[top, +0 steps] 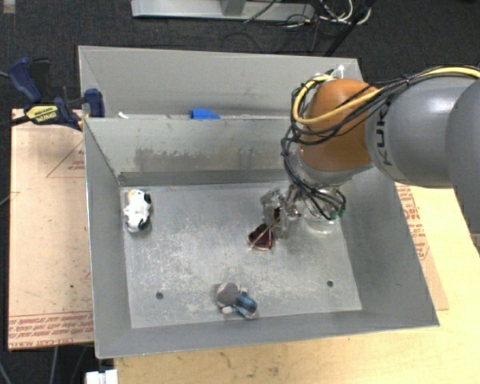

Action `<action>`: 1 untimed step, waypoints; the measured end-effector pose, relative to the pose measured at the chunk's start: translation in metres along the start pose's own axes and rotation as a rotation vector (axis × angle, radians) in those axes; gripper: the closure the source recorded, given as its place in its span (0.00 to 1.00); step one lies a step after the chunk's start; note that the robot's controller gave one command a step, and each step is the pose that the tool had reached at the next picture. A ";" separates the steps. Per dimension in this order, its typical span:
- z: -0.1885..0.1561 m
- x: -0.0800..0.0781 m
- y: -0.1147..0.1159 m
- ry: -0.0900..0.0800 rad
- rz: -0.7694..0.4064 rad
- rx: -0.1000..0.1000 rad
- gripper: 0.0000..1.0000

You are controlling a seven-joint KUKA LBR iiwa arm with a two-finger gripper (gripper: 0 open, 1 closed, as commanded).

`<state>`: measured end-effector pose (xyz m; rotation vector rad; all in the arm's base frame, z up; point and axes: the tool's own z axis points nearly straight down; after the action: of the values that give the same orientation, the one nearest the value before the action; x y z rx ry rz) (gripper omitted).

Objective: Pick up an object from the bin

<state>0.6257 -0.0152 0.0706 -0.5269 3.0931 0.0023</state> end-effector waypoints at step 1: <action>0.000 0.000 0.000 0.000 0.000 0.000 1.00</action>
Offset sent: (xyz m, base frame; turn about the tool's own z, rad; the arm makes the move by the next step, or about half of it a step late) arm 0.0118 -0.0024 -0.0006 0.0123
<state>0.6257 -0.0152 0.0706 -0.5268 3.0931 0.0024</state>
